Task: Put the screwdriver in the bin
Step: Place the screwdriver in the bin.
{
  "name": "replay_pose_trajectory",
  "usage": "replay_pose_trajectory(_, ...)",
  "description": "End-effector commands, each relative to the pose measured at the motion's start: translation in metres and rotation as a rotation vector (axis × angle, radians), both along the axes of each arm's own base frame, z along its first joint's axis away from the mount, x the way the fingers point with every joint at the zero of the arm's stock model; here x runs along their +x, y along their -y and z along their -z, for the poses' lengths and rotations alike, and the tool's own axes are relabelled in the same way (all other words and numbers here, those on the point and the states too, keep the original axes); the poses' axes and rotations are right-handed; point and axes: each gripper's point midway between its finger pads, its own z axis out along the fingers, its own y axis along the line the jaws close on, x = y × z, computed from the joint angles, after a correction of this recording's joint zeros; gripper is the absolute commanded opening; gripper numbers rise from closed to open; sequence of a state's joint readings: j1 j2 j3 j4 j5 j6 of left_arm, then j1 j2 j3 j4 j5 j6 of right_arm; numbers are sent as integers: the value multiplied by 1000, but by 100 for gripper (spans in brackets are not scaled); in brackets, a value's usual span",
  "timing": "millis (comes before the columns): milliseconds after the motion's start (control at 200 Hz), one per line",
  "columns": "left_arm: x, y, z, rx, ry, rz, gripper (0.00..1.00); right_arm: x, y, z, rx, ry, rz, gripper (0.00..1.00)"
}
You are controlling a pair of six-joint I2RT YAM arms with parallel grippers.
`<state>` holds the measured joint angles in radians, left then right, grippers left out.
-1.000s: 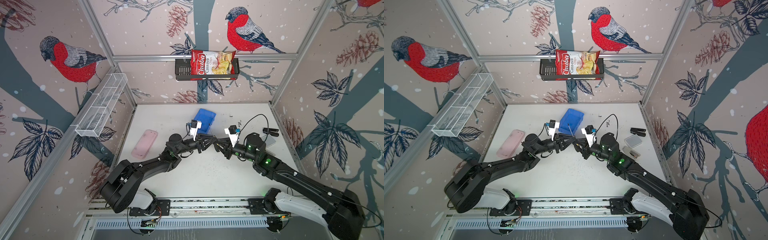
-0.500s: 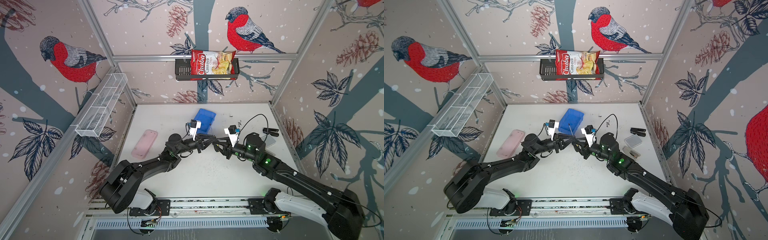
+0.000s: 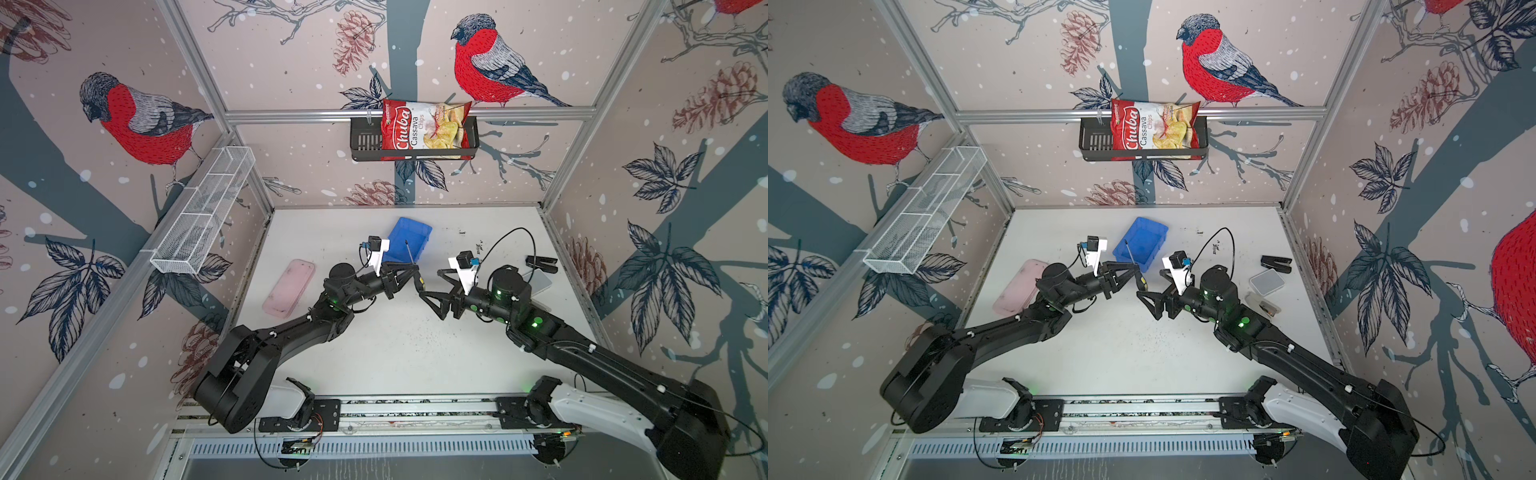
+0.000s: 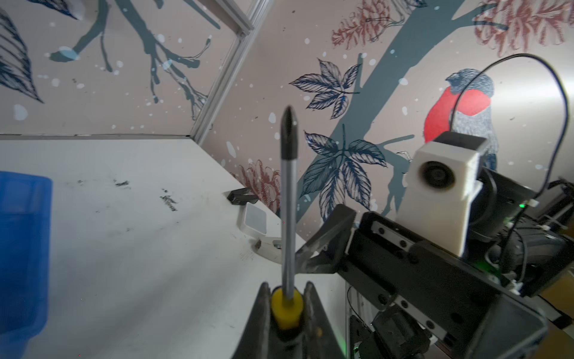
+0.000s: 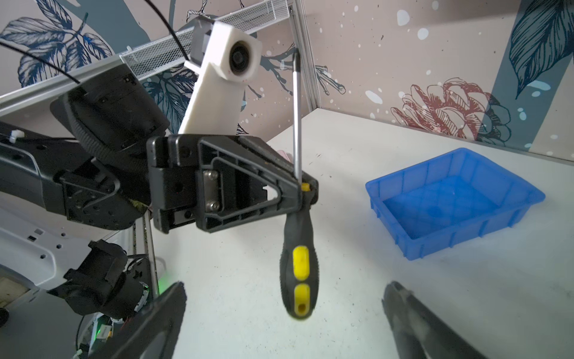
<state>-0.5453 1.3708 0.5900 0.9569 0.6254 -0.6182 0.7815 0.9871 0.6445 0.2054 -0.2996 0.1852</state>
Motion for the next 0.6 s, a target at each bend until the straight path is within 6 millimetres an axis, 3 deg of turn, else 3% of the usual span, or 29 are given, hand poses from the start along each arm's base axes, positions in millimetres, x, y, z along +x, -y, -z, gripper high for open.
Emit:
replay_pose_trajectory(0, 21, -7, 14, 101, 27, -98, 0, 5, 3, -2, -9, 28, 29, 100)
replay_pose_trajectory(145, 55, -12, 48, 293, -5, -203, 0, 11, 5, 1, -33, 43, 60, 100)
replay_pose_trajectory(410, 115, -10, 86, 541, -63, -315, 0, 19, 9, 4, -84, 65, 101, 100)
replay_pose_trajectory(435, 124, -7, 78, 545, -48, -319, 0, 20, 10, 4, -87, 69, 109, 100)
replay_pose_trajectory(595, 160, 3, 92, 670, -63, -323, 0, 31, 18, 8, -123, 79, 180, 100)
